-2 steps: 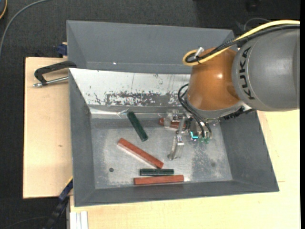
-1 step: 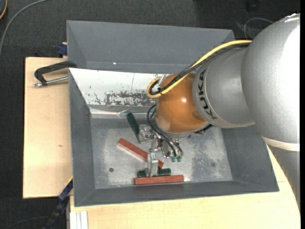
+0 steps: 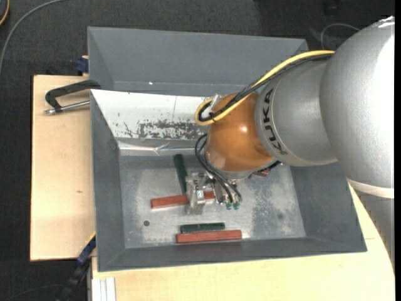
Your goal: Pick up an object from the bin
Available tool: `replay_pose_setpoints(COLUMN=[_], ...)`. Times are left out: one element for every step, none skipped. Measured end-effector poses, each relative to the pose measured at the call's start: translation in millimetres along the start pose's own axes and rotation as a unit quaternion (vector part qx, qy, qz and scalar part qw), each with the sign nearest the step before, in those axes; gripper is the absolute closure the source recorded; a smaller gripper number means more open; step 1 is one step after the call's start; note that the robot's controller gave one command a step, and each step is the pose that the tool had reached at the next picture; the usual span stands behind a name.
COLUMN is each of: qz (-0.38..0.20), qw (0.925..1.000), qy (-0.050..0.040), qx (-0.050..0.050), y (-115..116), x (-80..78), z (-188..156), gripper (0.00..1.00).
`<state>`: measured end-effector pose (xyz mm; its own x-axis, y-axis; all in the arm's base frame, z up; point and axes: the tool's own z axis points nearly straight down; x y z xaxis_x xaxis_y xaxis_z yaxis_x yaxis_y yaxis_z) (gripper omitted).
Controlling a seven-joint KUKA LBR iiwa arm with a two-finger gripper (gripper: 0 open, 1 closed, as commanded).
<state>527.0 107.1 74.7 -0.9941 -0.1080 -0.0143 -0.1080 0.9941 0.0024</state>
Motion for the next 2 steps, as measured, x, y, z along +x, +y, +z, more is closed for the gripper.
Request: replay_pose_setpoints(qz=[0.000, 0.000], qw=[1.0000, 1.0000], qy=[0.0012, 0.0001], qx=[0.000, -0.001], y=[0.0, 0.3], x=[1.0, 0.1], z=[1.9, 0.2], gripper=[0.00, 1.00])
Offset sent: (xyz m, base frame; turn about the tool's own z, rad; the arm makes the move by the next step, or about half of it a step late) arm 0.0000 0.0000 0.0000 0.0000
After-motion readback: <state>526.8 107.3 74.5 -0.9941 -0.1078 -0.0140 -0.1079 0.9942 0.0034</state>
